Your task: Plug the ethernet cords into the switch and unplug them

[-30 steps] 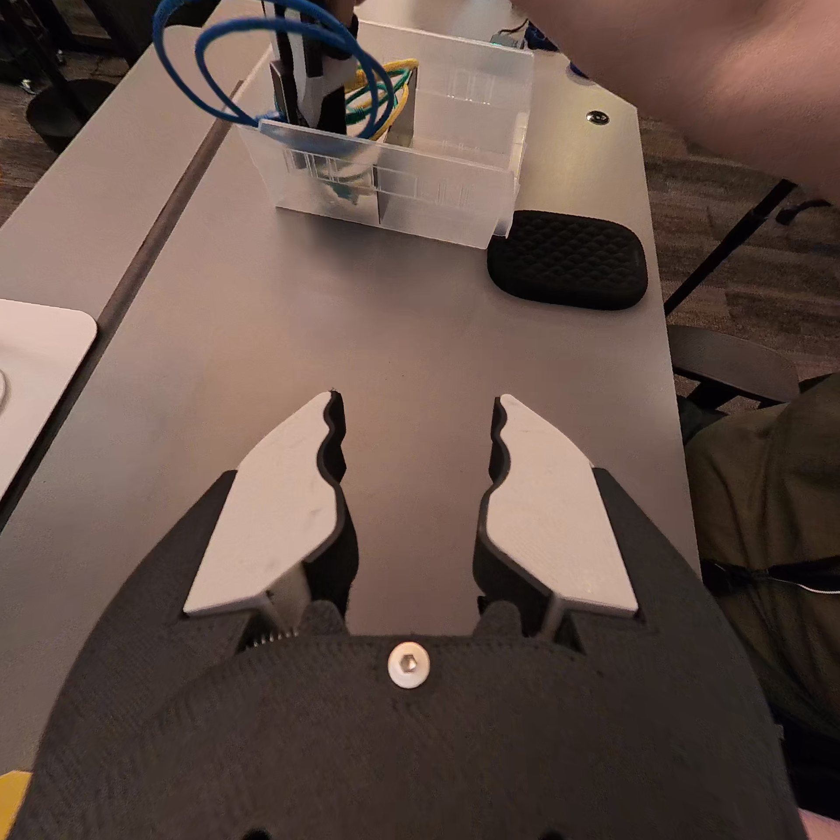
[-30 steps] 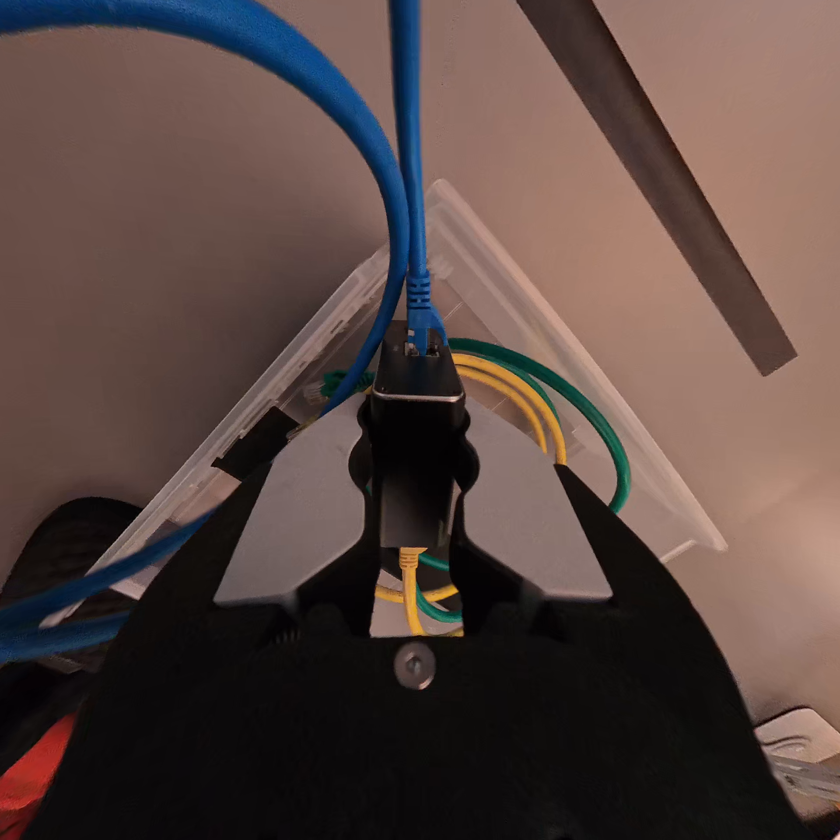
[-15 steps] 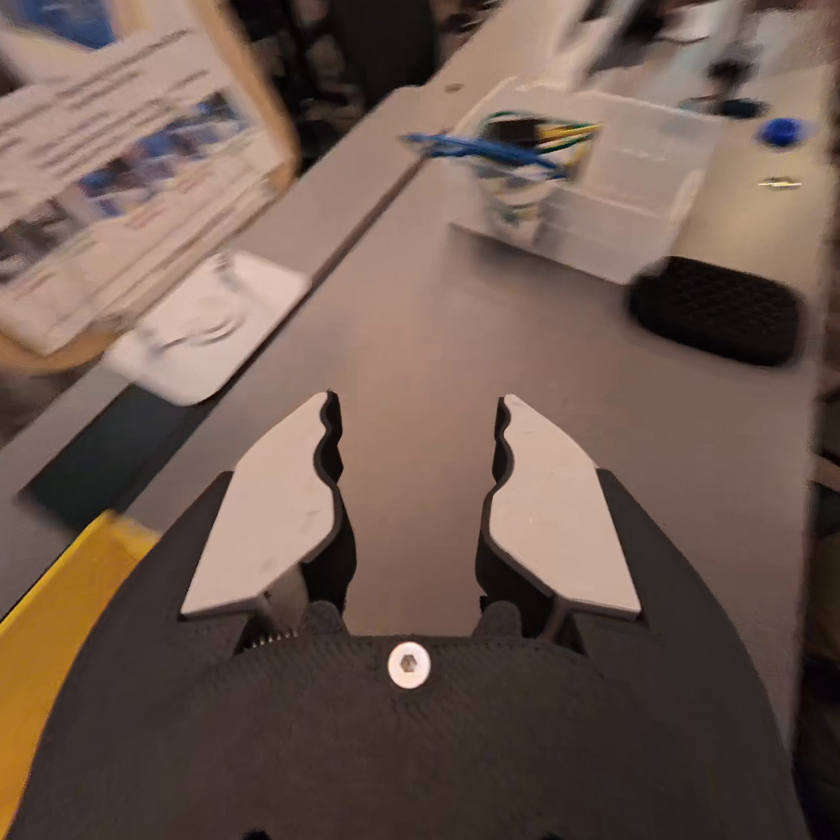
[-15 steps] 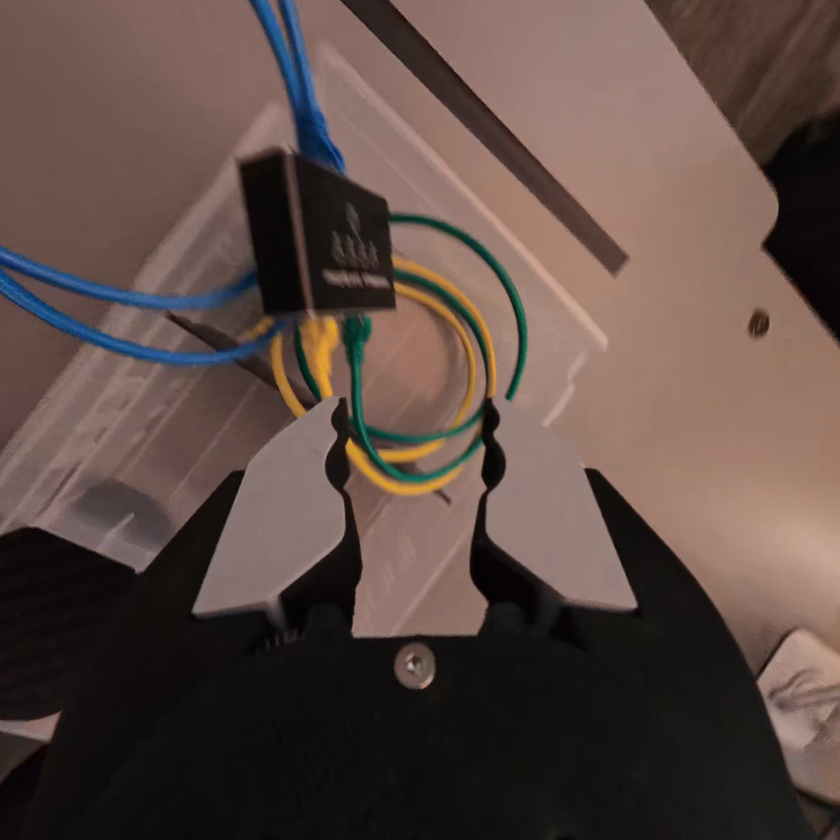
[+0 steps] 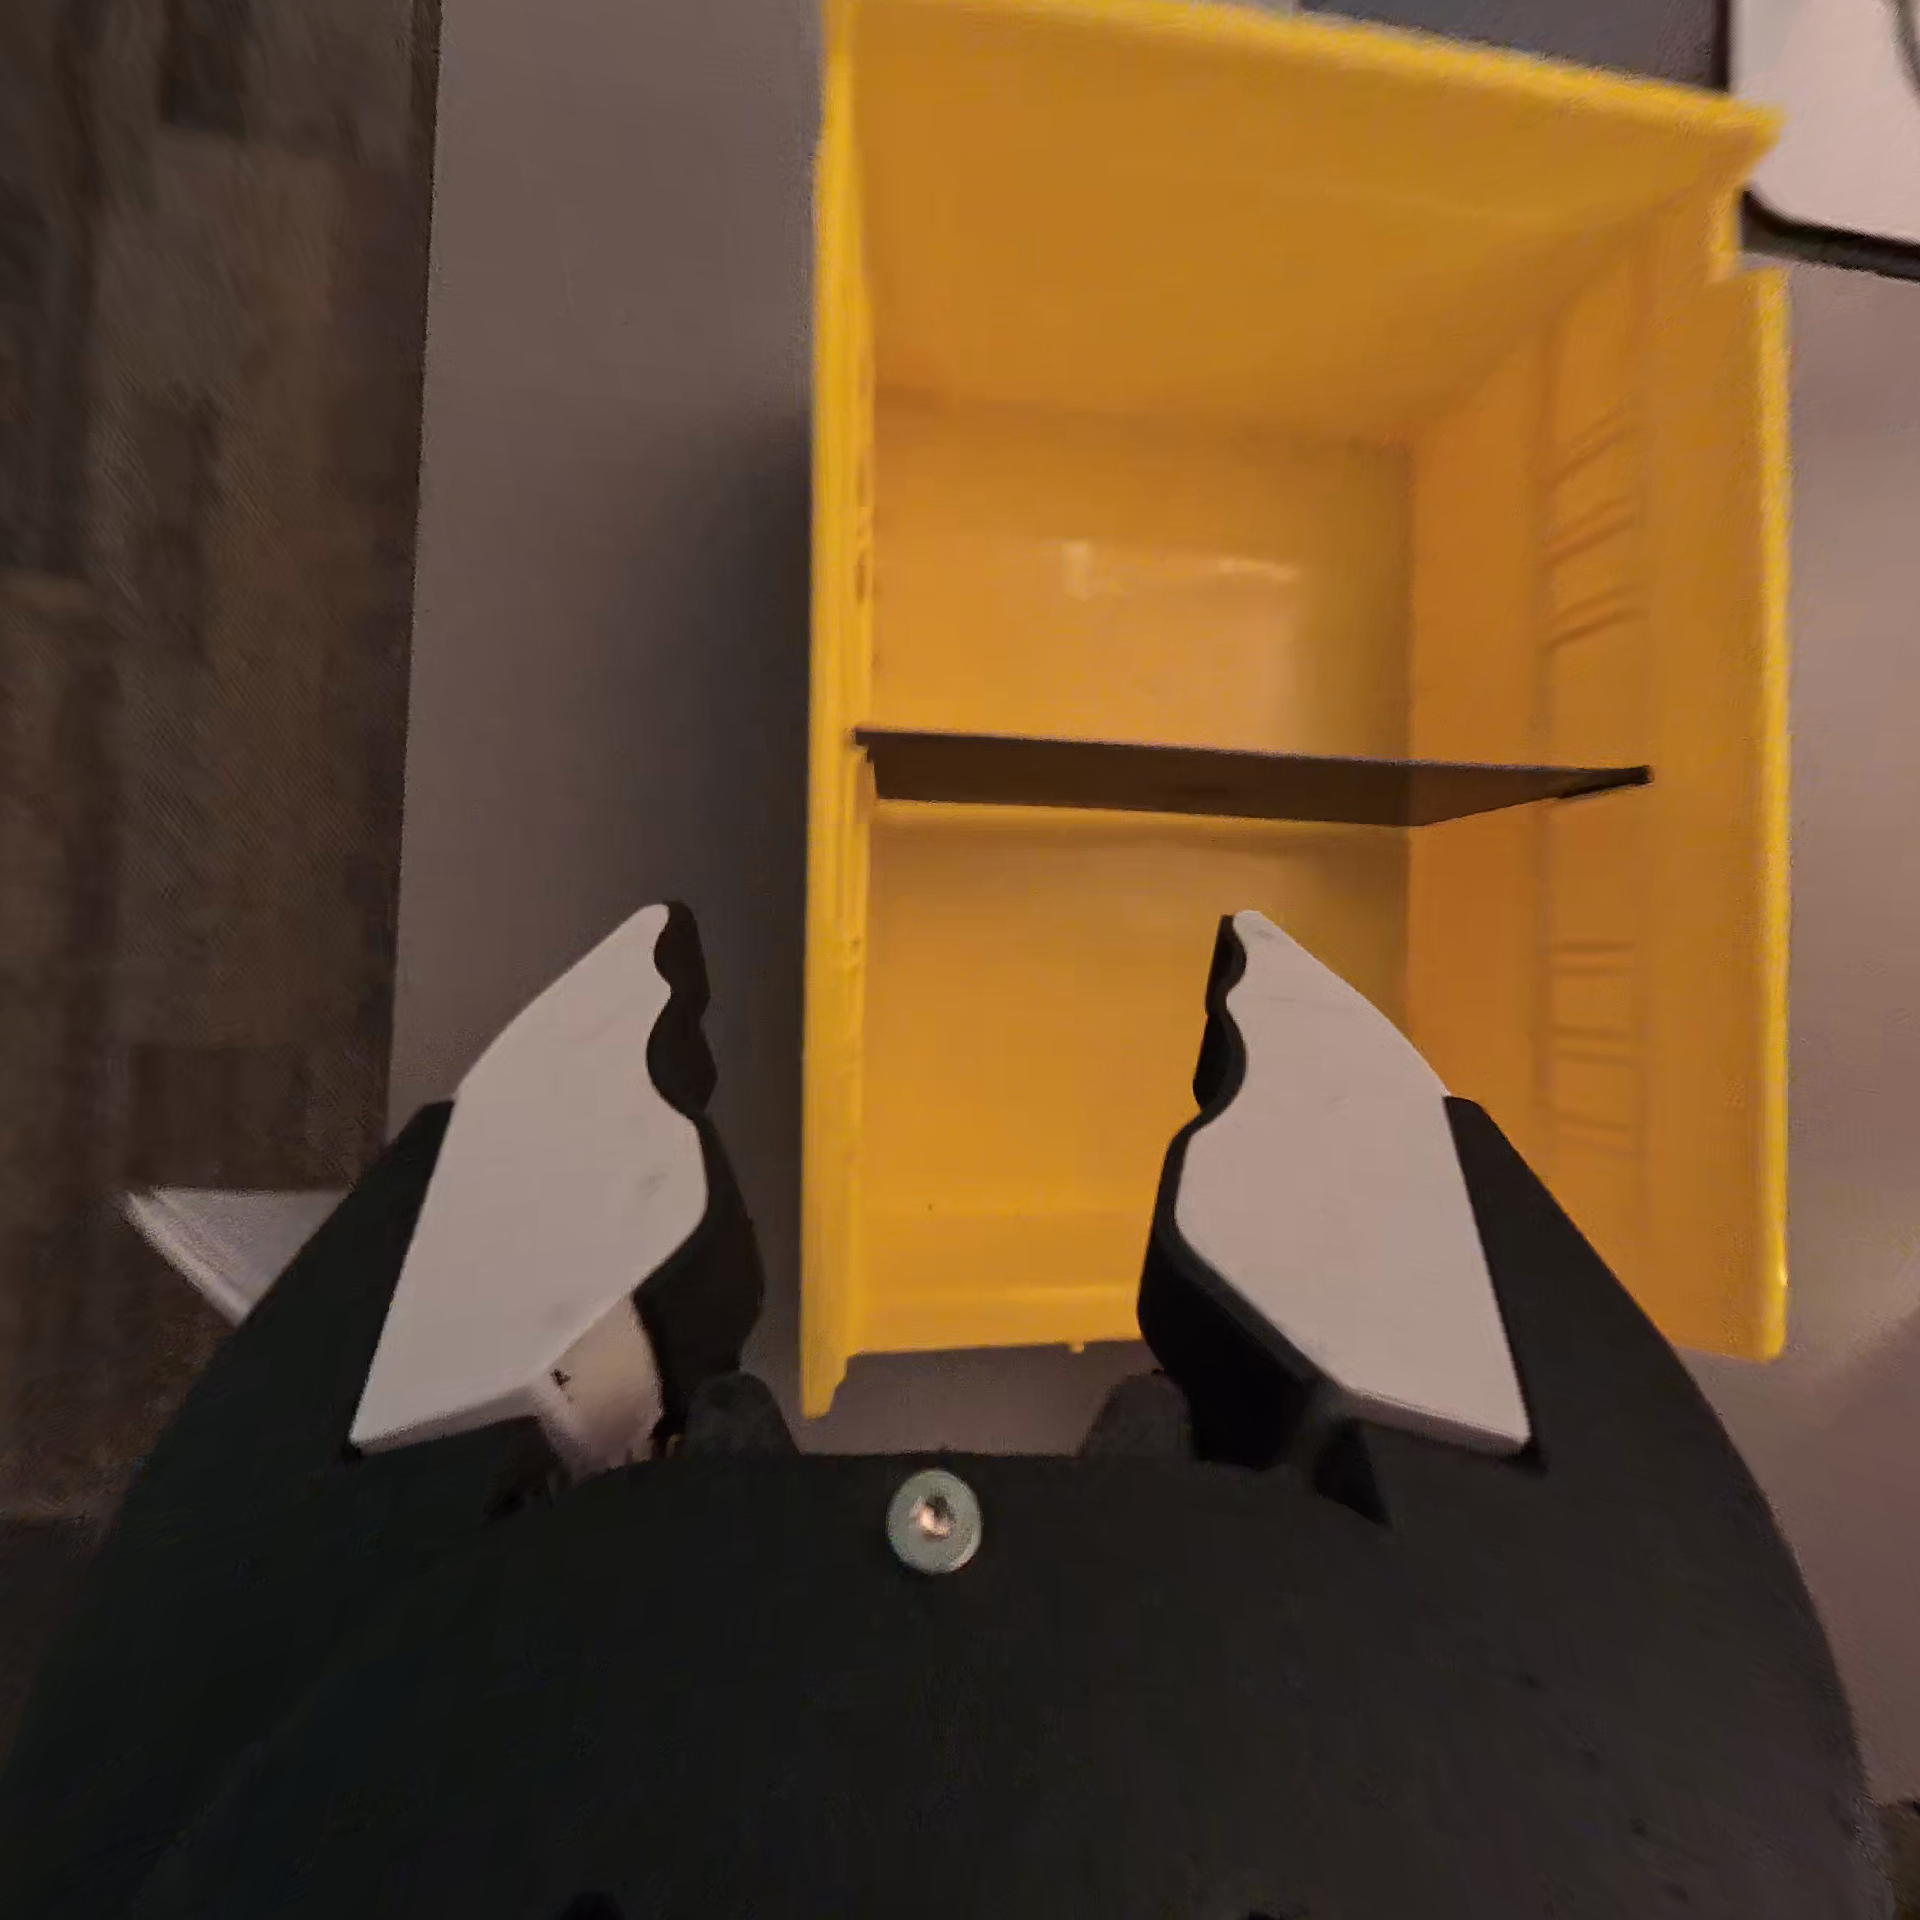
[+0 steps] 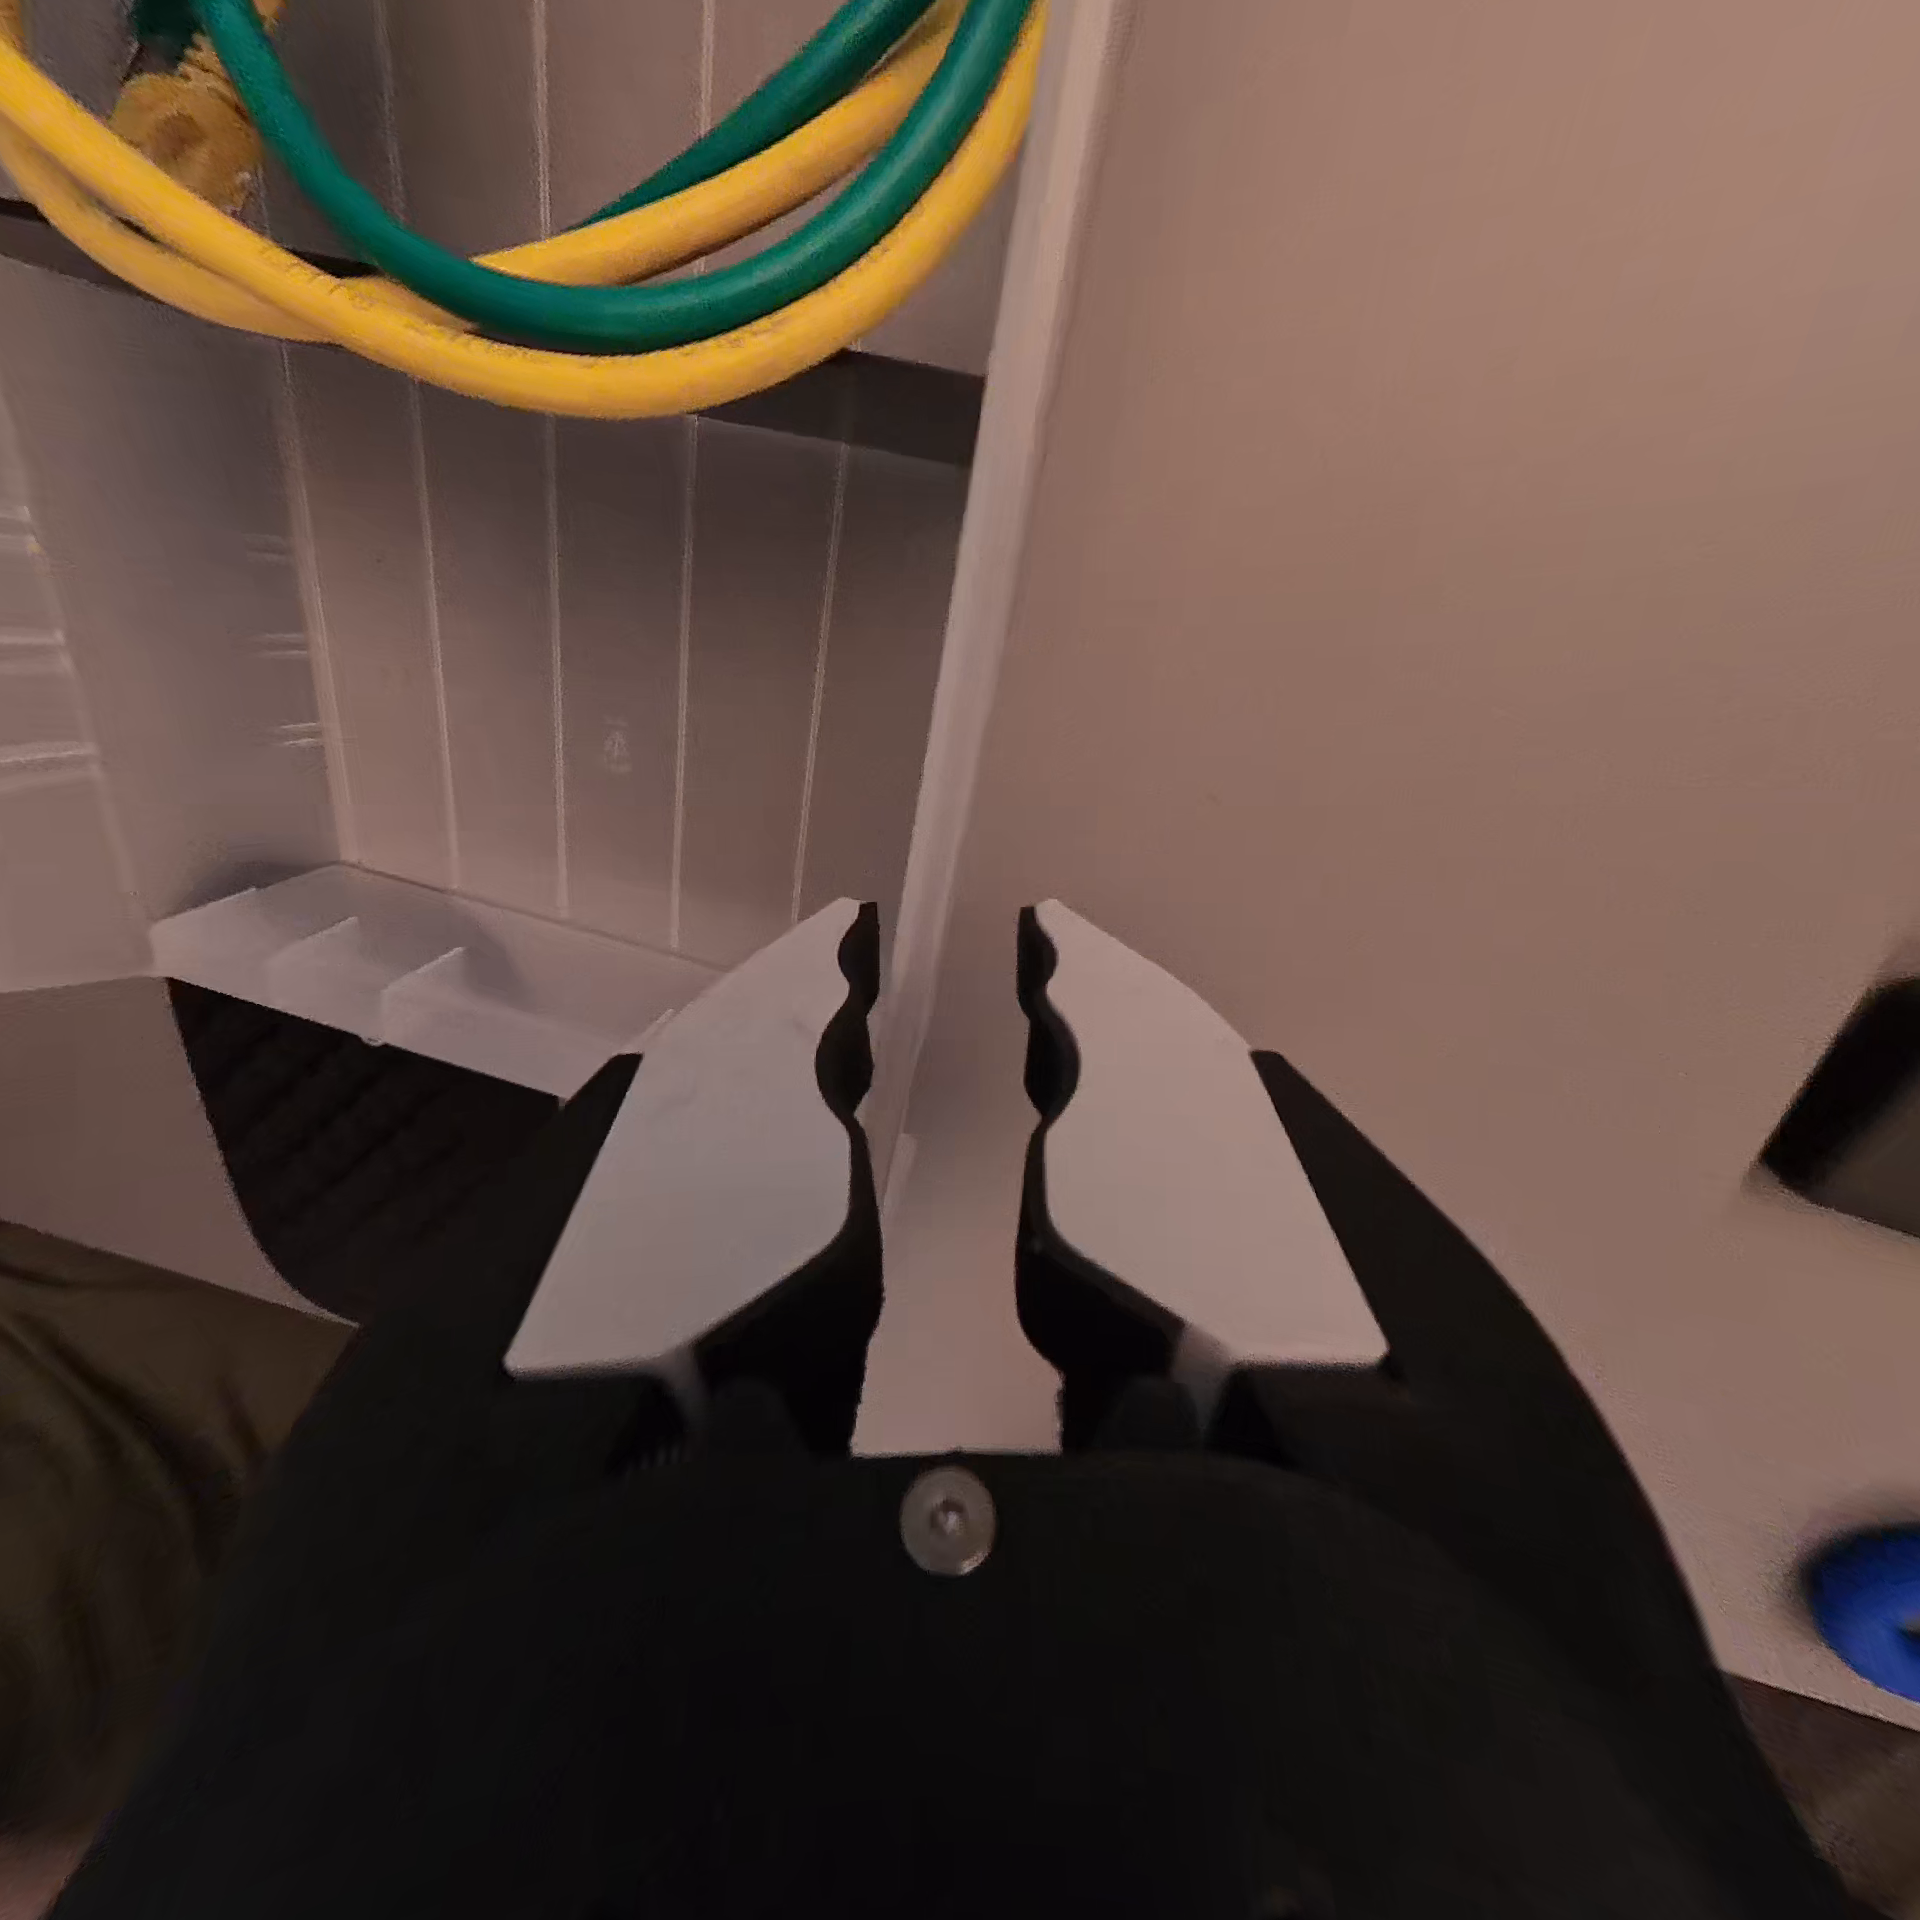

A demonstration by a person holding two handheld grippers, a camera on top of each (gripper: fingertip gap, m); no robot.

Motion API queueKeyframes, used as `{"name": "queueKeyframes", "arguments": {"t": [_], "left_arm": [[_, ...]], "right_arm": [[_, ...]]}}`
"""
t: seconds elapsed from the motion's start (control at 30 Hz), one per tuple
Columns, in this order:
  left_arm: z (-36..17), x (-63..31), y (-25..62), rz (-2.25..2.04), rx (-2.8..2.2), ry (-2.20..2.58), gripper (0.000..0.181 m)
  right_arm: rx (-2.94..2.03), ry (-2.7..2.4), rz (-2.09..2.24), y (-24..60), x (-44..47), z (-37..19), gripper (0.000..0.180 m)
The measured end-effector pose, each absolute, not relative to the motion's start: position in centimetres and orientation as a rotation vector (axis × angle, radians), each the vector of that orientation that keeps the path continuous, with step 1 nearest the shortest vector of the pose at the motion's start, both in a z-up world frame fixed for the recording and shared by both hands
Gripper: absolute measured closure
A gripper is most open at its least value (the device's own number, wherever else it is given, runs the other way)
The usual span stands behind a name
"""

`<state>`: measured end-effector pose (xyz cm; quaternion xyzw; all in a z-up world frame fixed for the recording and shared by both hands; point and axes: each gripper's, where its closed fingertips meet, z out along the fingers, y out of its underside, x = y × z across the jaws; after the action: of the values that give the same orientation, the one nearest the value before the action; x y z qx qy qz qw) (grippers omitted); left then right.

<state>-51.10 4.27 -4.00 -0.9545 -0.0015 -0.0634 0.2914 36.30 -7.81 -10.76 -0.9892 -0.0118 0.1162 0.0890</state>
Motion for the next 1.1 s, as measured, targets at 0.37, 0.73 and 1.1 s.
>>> {"name": "queueKeyframes", "arguments": {"t": [0.37, 0.73, 1.1], "left_arm": [[-11.3, -51.1, 0.5, -0.450, -2.901, -0.082, 0.154], [-11.7, -41.0, 1.7, -0.244, -3.093, 0.546, 0.166], [-11.6, -30.5, -0.2, -0.120, -3.127, 0.954, 0.150]], "right_arm": [[-3.162, -0.127, 0.306, -8.9, 34.4, -11.3, 0.174], [-3.248, -0.225, 0.229, -8.0, 29.8, -11.2, 0.175], [-3.234, -0.433, 0.292, -5.4, 20.5, -11.0, 0.174]]}}
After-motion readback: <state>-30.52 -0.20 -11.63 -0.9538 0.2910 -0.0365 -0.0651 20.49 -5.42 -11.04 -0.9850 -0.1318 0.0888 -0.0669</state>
